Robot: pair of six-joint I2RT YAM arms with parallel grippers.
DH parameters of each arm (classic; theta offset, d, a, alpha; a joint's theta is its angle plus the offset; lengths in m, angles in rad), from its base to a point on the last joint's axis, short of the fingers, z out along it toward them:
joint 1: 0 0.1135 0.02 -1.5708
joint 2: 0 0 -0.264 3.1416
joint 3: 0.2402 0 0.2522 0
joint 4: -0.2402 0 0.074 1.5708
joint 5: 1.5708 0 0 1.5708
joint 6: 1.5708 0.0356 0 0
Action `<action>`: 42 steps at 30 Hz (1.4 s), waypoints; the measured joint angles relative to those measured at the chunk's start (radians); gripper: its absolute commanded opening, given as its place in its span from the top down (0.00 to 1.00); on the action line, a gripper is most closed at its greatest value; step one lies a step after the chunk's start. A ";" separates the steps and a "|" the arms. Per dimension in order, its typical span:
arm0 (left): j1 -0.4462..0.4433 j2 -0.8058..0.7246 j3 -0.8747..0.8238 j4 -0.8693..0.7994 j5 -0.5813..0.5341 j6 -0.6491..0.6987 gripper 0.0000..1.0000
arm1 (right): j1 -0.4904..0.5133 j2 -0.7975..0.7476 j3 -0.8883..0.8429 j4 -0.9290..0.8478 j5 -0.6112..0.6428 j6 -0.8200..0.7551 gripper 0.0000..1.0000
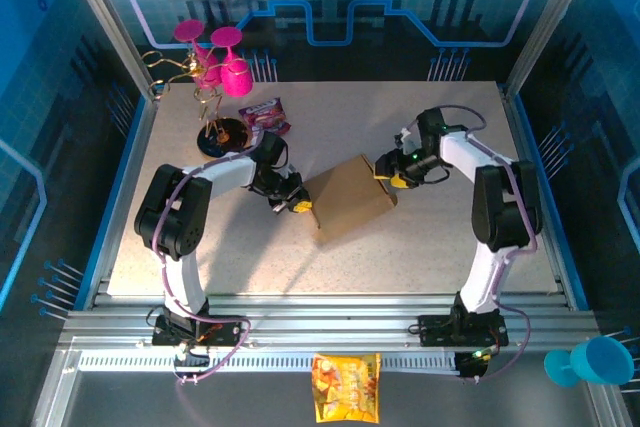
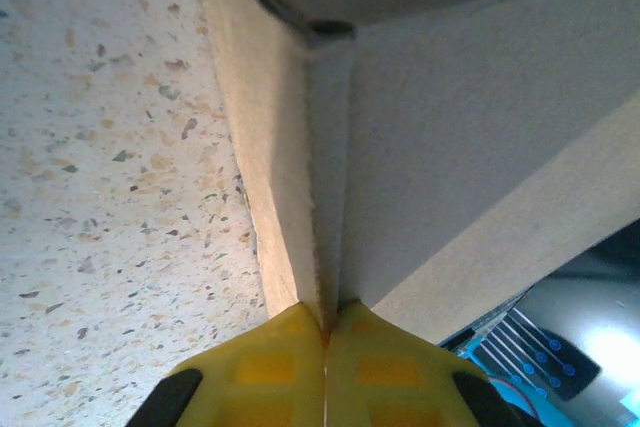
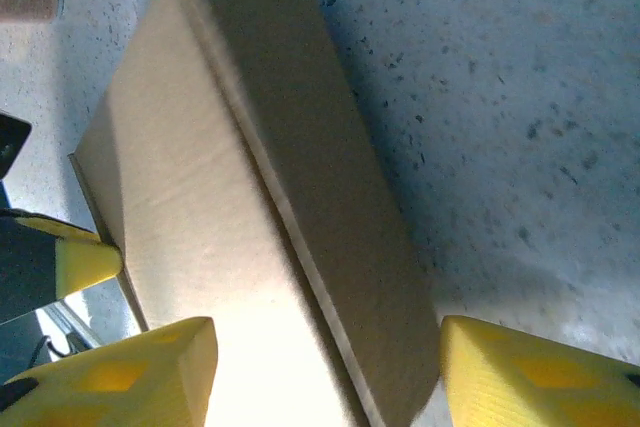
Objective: Fold the paper box
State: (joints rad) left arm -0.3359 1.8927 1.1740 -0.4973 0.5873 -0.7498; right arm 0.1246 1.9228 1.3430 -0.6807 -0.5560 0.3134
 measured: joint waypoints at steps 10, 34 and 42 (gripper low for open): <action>0.014 0.000 0.001 -0.035 0.000 0.107 1.00 | -0.001 0.095 0.114 -0.077 -0.153 -0.153 0.31; 0.027 0.000 0.015 -0.087 -0.016 0.151 0.87 | 0.078 0.165 0.010 -0.017 -0.350 -0.175 0.49; 0.047 -0.054 0.021 -0.085 -0.049 0.092 0.48 | 0.078 0.110 -0.089 0.121 -0.431 0.010 0.75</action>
State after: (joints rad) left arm -0.2893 1.8389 1.1954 -0.5823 0.5381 -0.6582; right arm 0.2028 2.0327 1.2541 -0.5594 -0.9874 0.3229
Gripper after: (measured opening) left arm 0.483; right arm 0.387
